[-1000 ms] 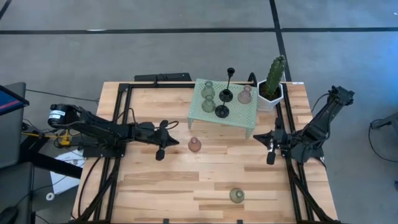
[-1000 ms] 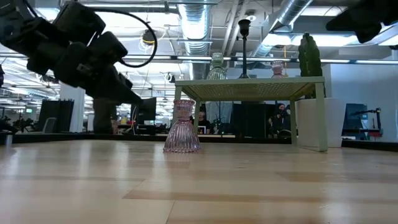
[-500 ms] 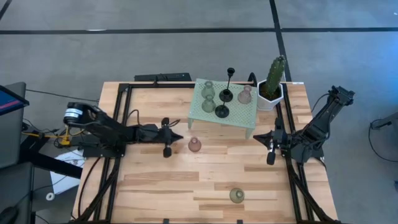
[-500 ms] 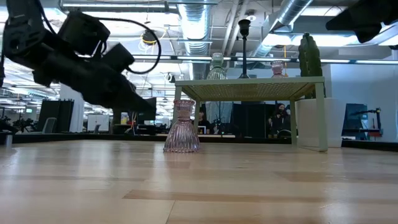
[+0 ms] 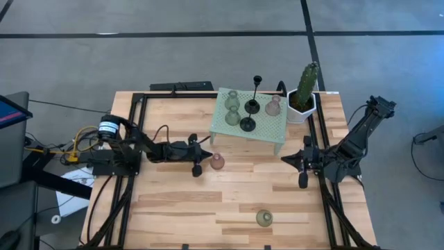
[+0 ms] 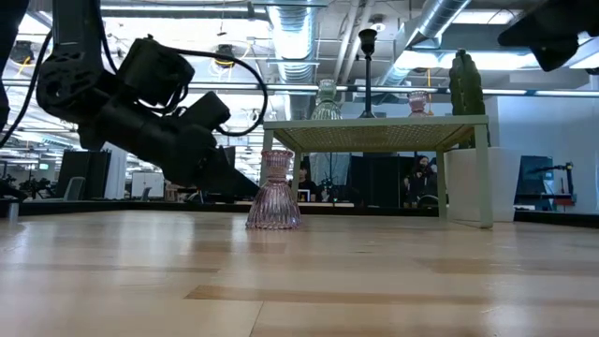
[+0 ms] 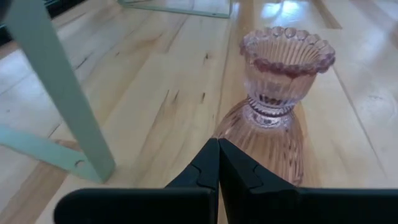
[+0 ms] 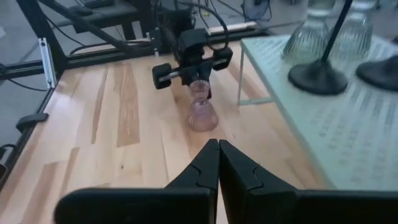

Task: Pick & Place candle stick holders
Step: Put the pink glass candle holder on the shelf aligned with the other pink glass candle holder

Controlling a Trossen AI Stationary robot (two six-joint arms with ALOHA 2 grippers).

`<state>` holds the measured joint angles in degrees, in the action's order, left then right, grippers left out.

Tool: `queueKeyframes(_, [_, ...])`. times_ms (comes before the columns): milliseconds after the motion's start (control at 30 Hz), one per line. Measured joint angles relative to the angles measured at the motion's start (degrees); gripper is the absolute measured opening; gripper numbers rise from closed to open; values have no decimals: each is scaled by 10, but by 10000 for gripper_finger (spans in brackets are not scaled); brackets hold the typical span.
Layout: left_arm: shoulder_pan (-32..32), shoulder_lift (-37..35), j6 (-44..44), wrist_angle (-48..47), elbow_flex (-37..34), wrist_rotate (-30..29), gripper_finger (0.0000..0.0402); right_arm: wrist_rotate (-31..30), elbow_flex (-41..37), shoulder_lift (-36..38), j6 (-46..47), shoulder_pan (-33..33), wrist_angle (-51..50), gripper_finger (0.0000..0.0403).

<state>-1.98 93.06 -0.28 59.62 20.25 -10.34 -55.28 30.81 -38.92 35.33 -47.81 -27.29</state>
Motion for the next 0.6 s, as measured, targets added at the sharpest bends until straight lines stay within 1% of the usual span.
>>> queueKeyframes(67, [0, 1, 0, -1, 1, 11, 3, 0, 0, -9, 19, 0, 0, 0])
queueKeyframes(333, [-19, 1, -17, 0, 1, 11, 3, 1, 0, -61, 22, 1, 4, 0])
queueKeyframes(467, [-26, 1, -17, 1, 17, 9, 3, 32, 0, -95, 23, 17, 39, 0])
queueKeyframes(600, [-32, 1, -7, 0, 37, 8, 3, 72, 0, -134, 9, 50, 79, 0])
